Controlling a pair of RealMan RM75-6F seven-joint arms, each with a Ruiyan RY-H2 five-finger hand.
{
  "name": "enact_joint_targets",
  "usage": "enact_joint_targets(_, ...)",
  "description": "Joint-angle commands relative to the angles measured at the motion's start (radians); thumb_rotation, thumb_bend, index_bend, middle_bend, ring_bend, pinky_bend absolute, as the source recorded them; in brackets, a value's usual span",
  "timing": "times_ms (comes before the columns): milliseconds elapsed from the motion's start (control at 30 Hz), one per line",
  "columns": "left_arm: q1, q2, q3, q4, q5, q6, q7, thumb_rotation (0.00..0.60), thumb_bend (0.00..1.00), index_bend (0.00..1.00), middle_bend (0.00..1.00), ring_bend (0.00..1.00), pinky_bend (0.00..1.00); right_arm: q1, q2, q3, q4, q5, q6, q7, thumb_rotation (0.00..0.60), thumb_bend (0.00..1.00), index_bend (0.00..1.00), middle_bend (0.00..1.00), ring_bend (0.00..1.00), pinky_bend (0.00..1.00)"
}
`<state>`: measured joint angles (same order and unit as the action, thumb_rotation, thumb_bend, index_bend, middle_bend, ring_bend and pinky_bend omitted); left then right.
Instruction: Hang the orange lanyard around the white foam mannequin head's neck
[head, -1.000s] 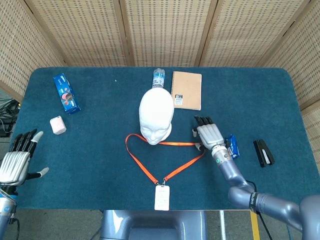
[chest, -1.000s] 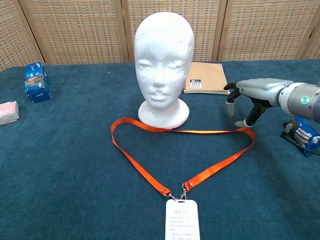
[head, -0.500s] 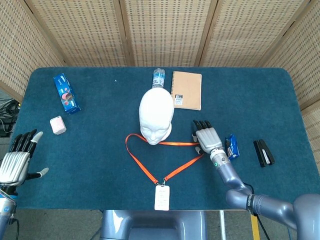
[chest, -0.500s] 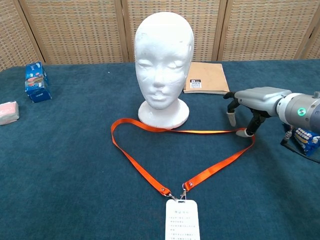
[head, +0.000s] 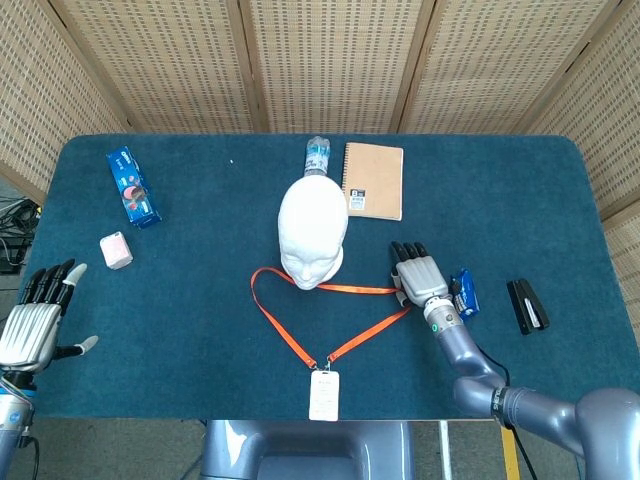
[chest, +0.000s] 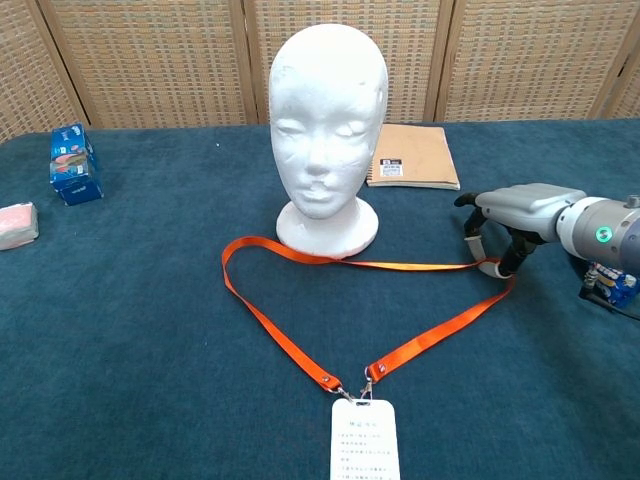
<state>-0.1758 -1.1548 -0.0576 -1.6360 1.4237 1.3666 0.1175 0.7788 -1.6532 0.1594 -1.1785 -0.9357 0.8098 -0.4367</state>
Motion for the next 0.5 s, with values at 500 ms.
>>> enact_joint_targets(500, -0.145, -0.058, -0.053, 0.009, -0.006, -0.159, 0.048, 0.6, 0.0, 0.0, 0.0, 0.0, 0.0, -0.026, 0.075, 0.006, -0.121, -0.048, 0.033, 0.058, 0.6, 0.66, 0.69, 0.01, 0.0, 0.0)
